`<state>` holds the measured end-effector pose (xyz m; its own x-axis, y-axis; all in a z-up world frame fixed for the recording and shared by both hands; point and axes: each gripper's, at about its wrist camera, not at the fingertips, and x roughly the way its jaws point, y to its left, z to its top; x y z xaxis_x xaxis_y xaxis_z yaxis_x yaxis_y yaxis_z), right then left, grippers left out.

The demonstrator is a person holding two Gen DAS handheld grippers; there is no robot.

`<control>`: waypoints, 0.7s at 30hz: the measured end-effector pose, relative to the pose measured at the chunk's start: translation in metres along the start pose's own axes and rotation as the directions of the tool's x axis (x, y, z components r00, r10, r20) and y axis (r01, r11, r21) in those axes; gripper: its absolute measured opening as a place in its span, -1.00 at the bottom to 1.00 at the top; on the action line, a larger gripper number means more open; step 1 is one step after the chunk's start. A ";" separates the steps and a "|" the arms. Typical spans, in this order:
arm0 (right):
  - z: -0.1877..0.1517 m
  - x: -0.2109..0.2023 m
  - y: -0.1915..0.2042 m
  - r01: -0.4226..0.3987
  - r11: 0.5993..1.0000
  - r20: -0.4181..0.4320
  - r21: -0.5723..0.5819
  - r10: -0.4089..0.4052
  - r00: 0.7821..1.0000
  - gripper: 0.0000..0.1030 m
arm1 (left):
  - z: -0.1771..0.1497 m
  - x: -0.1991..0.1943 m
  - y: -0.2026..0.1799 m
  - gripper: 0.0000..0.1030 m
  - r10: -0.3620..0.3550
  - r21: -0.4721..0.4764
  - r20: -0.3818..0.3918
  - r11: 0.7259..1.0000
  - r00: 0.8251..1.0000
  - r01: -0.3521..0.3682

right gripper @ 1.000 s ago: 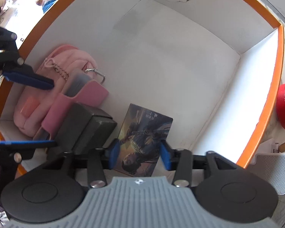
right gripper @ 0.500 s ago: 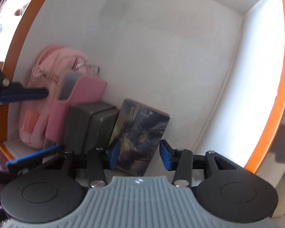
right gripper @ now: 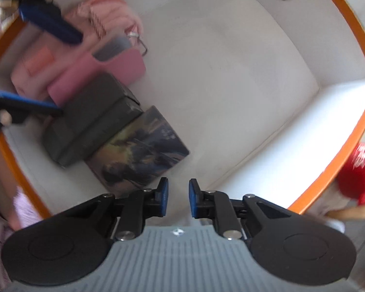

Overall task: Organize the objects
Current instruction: 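Push the picture card upright against the grey box with the right tool, then move both tools out of the shoebox toward the items on the table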

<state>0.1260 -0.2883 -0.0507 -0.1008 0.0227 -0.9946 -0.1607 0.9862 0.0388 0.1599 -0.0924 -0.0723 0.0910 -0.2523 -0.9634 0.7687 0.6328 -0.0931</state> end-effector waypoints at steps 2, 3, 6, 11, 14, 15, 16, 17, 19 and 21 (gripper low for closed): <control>0.000 0.003 0.004 -0.018 1.000 0.007 -0.015 0.018 1.000 -0.72 | 0.001 0.001 0.000 0.15 0.000 0.000 0.000 1.000 1.000 0.000; 0.000 0.003 0.006 -0.037 0.999 0.017 -0.014 0.037 0.999 -0.72 | 0.001 0.001 -0.002 0.15 0.000 0.000 0.000 1.000 1.000 0.000; -0.002 0.000 0.016 -0.076 0.997 0.038 -0.010 0.076 0.996 -0.96 | 0.000 0.001 0.000 0.15 -0.002 -0.002 -0.004 1.000 1.000 0.002; -0.006 -0.005 0.018 -0.110 0.992 0.060 0.055 0.107 0.992 -0.96 | 0.004 0.003 0.007 0.15 -0.003 -0.005 0.004 1.000 1.000 0.004; -0.009 -0.014 0.027 -0.090 0.994 0.073 0.068 0.085 0.994 -0.92 | 0.002 0.003 0.011 0.15 -0.007 -0.015 0.026 1.000 1.000 0.008; -0.009 -0.017 0.030 -0.080 0.993 0.080 0.081 0.073 0.994 -0.92 | 0.001 0.002 0.012 0.15 -0.012 -0.024 0.036 1.000 0.999 0.013; -0.010 -0.022 0.033 -0.071 0.994 0.086 0.086 0.063 0.994 -0.91 | -0.001 0.001 0.004 0.15 -0.017 -0.034 0.046 0.999 0.999 0.018; -0.011 -0.026 0.036 -0.065 0.994 0.093 0.093 0.057 0.994 -0.89 | -0.002 0.000 0.005 0.15 -0.020 -0.042 0.056 0.999 0.998 0.023; -0.013 -0.035 0.041 -0.058 0.992 0.114 0.108 0.045 0.992 -0.84 | -0.004 -0.003 0.007 0.15 -0.032 -0.060 0.077 0.998 0.997 0.036; -0.016 -0.045 0.047 -0.053 0.990 0.146 0.131 0.033 0.989 -0.78 | -0.008 -0.008 0.008 0.15 -0.040 -0.077 0.103 0.996 0.994 0.048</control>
<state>0.1068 -0.2458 -0.0026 0.0388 0.0792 -0.9961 -0.0256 0.9966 0.0782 0.1602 -0.0791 -0.0675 0.1247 -0.3516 -0.9278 0.7212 0.6743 -0.1586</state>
